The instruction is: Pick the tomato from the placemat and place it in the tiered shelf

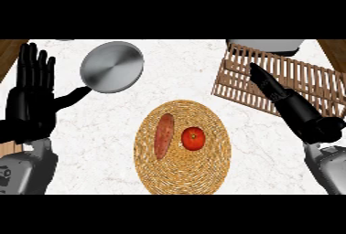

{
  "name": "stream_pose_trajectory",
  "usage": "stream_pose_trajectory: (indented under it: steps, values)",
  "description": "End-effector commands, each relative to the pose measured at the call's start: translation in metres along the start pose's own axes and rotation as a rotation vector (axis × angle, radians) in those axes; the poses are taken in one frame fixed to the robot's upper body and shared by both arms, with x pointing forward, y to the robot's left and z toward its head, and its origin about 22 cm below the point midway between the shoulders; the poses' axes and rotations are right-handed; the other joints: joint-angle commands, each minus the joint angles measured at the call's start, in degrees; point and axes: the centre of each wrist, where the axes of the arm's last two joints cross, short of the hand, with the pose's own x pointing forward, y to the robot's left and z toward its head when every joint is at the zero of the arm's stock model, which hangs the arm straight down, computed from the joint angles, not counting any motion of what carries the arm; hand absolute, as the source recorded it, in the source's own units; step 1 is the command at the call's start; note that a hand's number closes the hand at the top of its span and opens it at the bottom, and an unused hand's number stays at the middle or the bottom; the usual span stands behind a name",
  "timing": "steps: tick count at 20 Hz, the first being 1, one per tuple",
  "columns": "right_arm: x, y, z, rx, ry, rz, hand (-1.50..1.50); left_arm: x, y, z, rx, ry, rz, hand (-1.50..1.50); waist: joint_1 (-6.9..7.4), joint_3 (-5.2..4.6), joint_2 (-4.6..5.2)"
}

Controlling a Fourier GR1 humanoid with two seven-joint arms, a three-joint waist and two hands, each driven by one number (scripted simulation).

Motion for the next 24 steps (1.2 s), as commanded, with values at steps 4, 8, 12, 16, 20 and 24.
stream_pose_trajectory:
  steps: [4,8,12,16,20,24]
  values:
    - [0.026,0.091,-0.044,0.07,-0.066,-0.131,1.5,-0.022,0.022,0.018,-0.042,0.182,-0.109,0.0,1.43,1.35,-0.39]
    - [-0.007,0.089,-0.058,-0.304,0.135,-0.2,-1.5,-0.04,0.019,0.039,-0.096,0.318,-0.135,0.0,1.4,1.37,-0.11]
    - [-0.008,0.102,-0.061,-0.136,-0.045,-0.382,-1.5,-0.035,0.023,0.05,-0.081,0.322,-0.149,0.0,0.45,1.42,-0.35]
    - [0.033,0.052,-0.055,0.079,-0.097,-0.227,-1.5,-0.033,0.019,0.047,-0.065,0.338,-0.152,0.0,-0.18,1.39,-0.54]
    - [0.052,0.054,-0.053,0.252,0.02,0.076,-1.5,-0.027,0.022,0.047,-0.09,0.337,-0.163,0.0,-0.09,1.3,-0.83]
    - [0.108,0.058,-0.063,0.335,0.07,0.286,-1.5,-0.021,0.024,0.041,-0.091,0.327,-0.17,0.0,0.13,1.22,-1.0]
